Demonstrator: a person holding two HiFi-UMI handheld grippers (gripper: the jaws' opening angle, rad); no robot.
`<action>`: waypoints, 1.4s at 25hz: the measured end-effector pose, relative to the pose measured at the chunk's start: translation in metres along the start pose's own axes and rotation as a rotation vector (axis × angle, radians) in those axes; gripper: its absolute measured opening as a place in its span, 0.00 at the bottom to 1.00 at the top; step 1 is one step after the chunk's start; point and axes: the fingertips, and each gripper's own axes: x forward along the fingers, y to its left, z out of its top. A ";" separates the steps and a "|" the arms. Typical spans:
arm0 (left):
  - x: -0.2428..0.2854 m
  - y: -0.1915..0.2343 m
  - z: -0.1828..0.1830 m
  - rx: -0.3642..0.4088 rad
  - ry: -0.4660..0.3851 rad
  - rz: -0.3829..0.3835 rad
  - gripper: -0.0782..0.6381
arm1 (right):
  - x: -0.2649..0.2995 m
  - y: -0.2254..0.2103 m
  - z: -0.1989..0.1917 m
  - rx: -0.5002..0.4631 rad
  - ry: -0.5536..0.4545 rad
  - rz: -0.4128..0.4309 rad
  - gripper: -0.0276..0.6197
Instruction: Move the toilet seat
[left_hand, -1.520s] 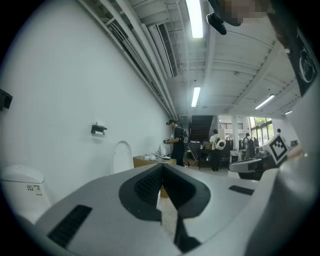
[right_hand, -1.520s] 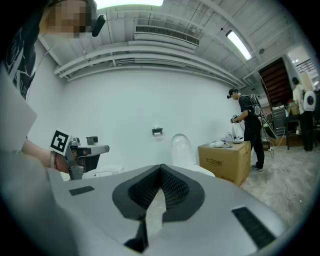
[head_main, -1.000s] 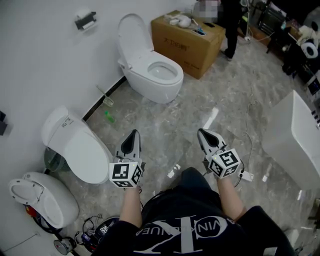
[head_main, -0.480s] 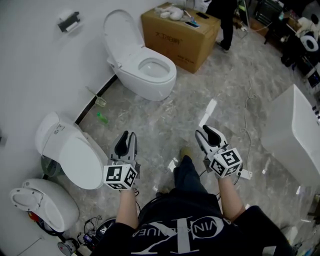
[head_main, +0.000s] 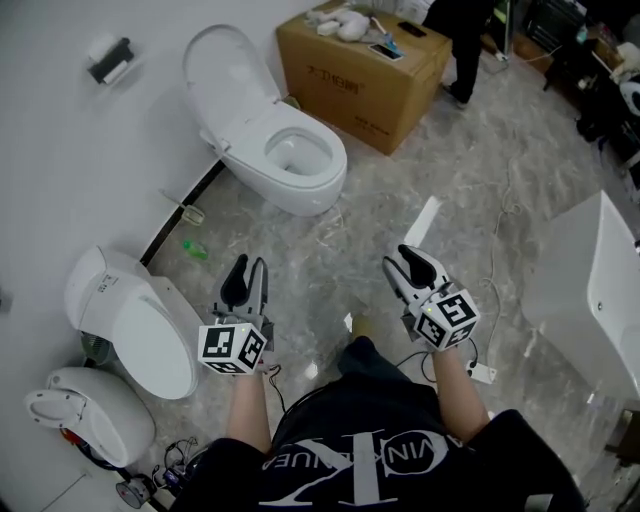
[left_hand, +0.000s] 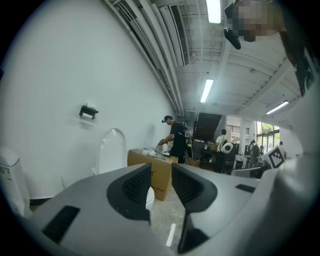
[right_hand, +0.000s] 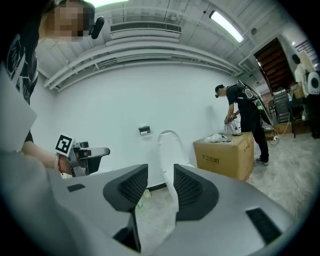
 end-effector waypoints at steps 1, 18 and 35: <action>0.014 -0.002 -0.001 -0.005 0.004 0.000 0.27 | 0.004 -0.010 0.003 -0.002 0.001 0.005 0.31; 0.134 -0.025 0.009 0.030 0.031 0.044 0.28 | 0.066 -0.118 0.024 0.033 0.035 0.105 0.31; 0.288 0.008 -0.025 -0.046 0.070 0.062 0.28 | 0.174 -0.197 0.040 -0.019 0.117 0.200 0.31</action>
